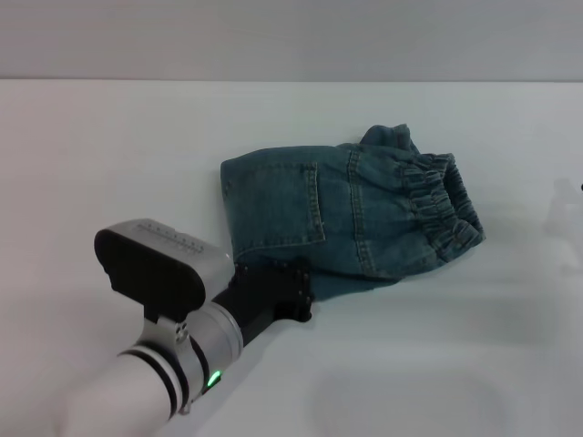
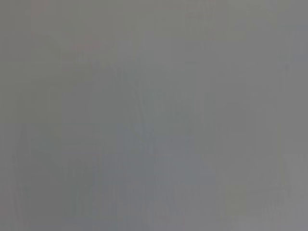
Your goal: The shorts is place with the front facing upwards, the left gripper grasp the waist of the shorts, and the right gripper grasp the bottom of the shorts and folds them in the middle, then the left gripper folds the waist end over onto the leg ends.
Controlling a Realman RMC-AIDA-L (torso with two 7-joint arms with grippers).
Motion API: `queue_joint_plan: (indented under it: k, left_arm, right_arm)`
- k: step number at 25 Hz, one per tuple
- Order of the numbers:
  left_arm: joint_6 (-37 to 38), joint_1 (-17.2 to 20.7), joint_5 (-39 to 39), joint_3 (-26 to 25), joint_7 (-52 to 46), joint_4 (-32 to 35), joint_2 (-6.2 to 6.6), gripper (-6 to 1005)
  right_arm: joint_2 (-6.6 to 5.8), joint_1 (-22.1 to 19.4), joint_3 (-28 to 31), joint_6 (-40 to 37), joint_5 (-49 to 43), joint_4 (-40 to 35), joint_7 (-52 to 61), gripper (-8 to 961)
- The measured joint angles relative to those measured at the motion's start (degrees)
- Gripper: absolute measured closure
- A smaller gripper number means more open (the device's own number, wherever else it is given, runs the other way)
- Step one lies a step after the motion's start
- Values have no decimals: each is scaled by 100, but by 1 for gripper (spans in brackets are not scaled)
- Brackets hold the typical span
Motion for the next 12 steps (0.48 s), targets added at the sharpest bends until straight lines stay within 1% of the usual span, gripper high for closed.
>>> queue_joint_plan:
  k: [3, 12]
  left_arm:
    - [83, -173, -1, -17, -99, 142, -1, 1001]
    - [332, -655, -1, -36, -341, 566, -2, 979]
  right_arm:
    - [0, 15, 1, 0, 0, 8, 0, 954]
    - [-9, -11, 1, 0, -1, 45, 13, 954]
